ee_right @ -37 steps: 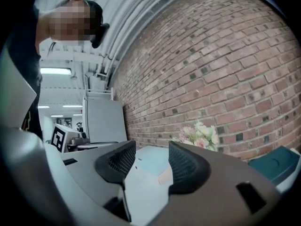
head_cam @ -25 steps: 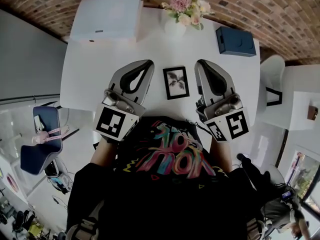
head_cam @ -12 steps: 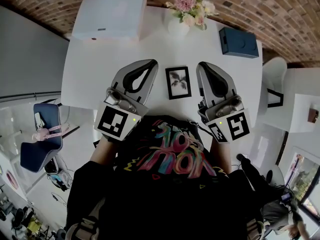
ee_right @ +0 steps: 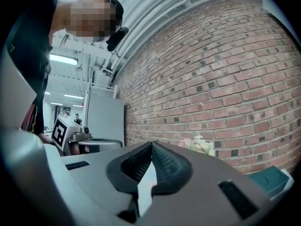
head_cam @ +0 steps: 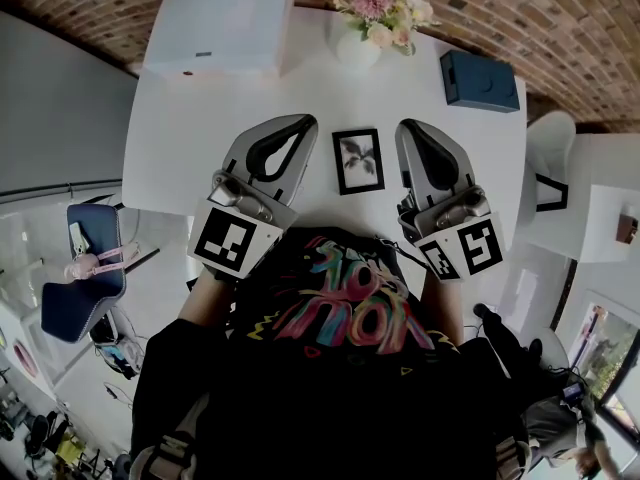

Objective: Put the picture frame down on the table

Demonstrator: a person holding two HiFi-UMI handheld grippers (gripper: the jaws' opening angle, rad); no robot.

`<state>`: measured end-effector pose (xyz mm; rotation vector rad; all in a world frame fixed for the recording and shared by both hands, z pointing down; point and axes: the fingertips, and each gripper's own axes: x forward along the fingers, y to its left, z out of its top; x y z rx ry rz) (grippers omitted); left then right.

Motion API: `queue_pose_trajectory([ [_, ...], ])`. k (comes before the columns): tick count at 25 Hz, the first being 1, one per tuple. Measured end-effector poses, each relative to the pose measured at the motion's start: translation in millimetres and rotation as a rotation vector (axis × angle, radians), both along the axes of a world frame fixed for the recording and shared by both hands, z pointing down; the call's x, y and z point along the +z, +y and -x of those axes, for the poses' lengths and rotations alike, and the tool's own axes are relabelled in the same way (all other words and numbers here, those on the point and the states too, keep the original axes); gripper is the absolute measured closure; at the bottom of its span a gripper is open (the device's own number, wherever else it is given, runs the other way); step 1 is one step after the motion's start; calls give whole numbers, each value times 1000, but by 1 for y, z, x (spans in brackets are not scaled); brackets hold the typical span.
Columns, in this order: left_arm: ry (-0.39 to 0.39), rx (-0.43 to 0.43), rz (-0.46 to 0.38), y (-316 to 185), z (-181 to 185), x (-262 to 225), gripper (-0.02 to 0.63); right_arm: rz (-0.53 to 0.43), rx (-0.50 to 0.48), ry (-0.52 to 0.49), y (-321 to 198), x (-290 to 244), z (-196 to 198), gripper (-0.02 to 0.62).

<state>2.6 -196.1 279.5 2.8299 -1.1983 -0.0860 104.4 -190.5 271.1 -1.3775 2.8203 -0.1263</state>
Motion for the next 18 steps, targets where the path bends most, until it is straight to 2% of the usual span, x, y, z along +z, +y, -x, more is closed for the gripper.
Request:
queue_pose_trajectory([
  [18,-3,-11,-4,-3,2,-1,580,21,25,-9,-4,5,-10,578],
])
